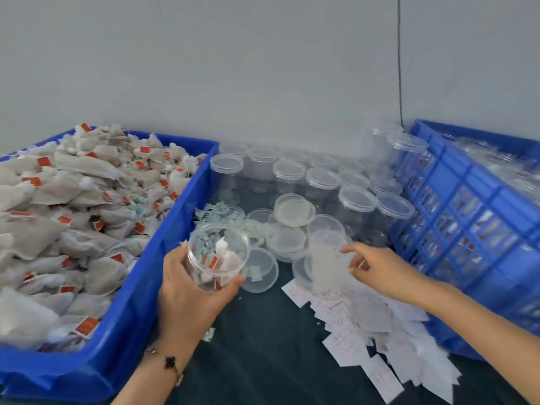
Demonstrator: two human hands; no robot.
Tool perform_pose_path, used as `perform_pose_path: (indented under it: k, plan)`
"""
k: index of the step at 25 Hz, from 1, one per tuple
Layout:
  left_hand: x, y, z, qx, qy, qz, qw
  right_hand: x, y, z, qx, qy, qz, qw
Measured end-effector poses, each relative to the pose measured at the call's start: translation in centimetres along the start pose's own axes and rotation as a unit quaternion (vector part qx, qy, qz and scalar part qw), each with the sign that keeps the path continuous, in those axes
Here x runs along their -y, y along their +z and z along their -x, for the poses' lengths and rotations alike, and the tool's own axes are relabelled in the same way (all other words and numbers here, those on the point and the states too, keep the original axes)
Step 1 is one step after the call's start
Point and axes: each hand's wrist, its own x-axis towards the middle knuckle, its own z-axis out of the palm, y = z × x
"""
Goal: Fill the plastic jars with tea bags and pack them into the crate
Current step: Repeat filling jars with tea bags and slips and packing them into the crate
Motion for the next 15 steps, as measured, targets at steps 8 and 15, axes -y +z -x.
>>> perform_pose_path:
  k: [8, 15]
  plan:
    - [-4.6, 3.6, -2.6, 0.068, 0.136, -0.018, 0.988, -5.1, 1.9, 2.8, -0.037, 0.085, 0.092, 0.991]
    - [-5.3, 7.2, 3.2, 0.162, 0.103, 0.066, 0.979, -6.6, 4.6, 3.6, -0.013, 0.046, 0.207, 0.977]
